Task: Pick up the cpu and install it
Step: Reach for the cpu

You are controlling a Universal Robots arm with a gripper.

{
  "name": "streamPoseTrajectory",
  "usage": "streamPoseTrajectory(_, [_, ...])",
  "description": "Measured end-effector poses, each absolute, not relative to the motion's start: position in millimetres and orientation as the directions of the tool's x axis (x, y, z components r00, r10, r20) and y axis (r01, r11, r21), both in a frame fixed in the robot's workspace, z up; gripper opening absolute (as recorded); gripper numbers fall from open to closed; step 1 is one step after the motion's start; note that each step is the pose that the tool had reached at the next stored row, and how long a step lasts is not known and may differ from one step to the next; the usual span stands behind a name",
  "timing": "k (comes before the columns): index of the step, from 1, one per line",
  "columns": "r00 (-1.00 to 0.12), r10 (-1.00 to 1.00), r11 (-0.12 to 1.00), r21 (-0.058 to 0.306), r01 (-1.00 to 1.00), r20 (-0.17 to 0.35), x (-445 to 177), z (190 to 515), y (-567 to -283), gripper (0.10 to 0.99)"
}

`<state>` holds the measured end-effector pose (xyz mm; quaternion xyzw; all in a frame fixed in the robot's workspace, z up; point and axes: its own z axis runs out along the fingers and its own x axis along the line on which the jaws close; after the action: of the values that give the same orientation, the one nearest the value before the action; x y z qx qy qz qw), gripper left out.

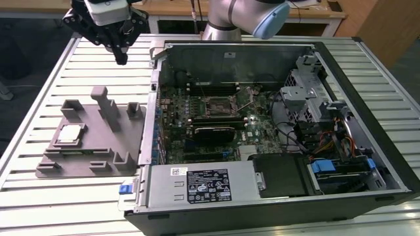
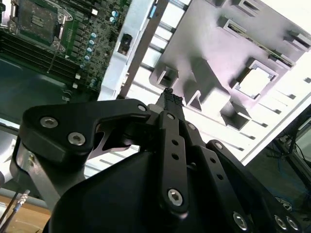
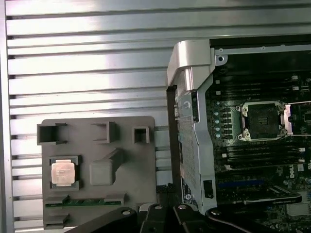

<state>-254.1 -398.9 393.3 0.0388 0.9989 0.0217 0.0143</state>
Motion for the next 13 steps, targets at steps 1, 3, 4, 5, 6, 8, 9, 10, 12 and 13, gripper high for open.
streamPoseTrajectory(1, [-0.997, 0.078, 0.996, 0.045, 0.077, -0.027, -256.0, 393.3, -399.0, 0.106])
streamPoseTrajectory(3, [-0.997, 0.078, 0.996, 0.045, 0.077, -0.027, -259.8, 393.3, -398.9, 0.106])
streamPoseTrajectory(4, [-0.997, 0.078, 0.996, 0.045, 0.077, -0.027, -261.7, 393.3, -398.9, 0.106])
streamPoseTrajectory(5, [-0.997, 0.078, 0.996, 0.045, 0.077, -0.027, -263.8, 393.3, -398.9, 0.106])
streamPoseTrajectory(6, [-0.997, 0.078, 0.996, 0.045, 0.077, -0.027, -265.7, 393.3, -398.9, 0.106])
streamPoseTrajectory(8, [-0.997, 0.078, 0.996, 0.045, 0.077, -0.027, -269.8, 393.3, -399.0, 0.106])
streamPoseTrajectory(9, [-0.997, 0.079, 0.996, 0.045, 0.077, -0.027, -271.9, 393.3, -398.9, 0.106])
streamPoseTrajectory(10, [-0.997, 0.079, 0.996, 0.045, 0.077, -0.028, -274.1, 393.3, -399.0, 0.106])
streamPoseTrajectory(12, [-0.997, 0.079, 0.996, 0.045, 0.077, -0.027, -278.4, 393.3, -399.0, 0.106])
streamPoseTrajectory(13, [-0.997, 0.079, 0.996, 0.045, 0.077, -0.028, -280.7, 393.3, -399.0, 0.106])
